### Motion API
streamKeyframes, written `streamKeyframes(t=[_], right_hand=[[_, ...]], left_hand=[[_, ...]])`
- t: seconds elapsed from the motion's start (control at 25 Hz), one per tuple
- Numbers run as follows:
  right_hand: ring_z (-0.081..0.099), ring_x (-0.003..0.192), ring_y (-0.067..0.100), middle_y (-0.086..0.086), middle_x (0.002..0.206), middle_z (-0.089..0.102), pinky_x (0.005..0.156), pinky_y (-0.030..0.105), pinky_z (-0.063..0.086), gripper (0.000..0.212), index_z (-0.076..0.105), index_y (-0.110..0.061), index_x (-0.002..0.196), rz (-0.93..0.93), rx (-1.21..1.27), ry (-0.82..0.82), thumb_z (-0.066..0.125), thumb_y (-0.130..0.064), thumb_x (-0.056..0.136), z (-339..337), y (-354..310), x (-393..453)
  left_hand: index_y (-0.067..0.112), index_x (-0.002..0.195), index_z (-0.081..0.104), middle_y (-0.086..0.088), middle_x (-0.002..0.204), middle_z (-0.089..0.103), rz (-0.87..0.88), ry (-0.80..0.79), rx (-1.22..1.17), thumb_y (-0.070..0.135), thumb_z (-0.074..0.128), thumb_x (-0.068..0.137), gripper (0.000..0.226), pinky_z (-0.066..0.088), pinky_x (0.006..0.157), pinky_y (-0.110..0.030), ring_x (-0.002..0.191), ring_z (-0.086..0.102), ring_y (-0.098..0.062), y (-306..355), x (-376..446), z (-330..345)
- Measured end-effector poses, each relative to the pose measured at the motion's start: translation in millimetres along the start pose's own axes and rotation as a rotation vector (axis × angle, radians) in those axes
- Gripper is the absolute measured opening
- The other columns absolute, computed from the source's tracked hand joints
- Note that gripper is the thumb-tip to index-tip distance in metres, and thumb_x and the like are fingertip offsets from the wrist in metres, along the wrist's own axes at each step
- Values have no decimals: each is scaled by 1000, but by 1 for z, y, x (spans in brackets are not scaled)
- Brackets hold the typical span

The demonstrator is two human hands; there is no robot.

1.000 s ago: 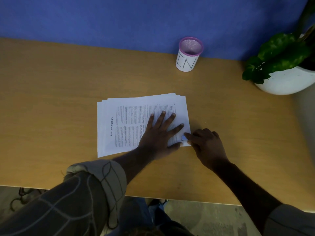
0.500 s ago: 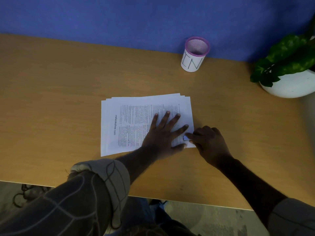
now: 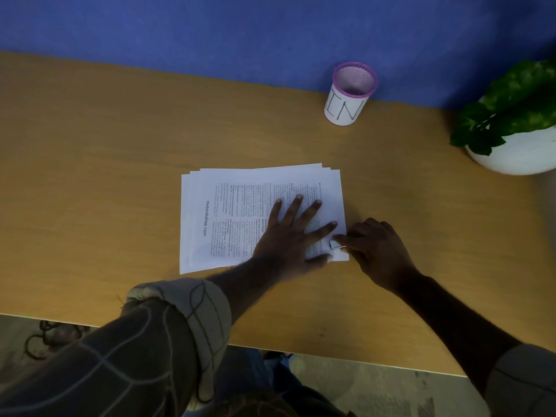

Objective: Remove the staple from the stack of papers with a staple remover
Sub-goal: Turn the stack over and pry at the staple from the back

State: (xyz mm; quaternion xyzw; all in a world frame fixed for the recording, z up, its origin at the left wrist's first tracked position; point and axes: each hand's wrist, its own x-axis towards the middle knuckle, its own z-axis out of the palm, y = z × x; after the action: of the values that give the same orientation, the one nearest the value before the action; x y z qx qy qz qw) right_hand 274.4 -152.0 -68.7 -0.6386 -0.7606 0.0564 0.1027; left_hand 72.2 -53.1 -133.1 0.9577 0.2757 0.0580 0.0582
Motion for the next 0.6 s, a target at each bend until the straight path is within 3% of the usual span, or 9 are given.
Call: streamKeyframes(t=[0.6], right_hand=[[63, 73, 25, 7, 85, 72, 67, 33, 45, 34, 74, -12, 102, -31, 63, -4, 84, -7, 70, -1, 0, 7]], left_hand=[[45, 153, 31, -3, 170, 15, -29, -31, -10, 78, 35, 89, 72, 10, 119, -67, 156, 8, -38, 2, 1, -5]])
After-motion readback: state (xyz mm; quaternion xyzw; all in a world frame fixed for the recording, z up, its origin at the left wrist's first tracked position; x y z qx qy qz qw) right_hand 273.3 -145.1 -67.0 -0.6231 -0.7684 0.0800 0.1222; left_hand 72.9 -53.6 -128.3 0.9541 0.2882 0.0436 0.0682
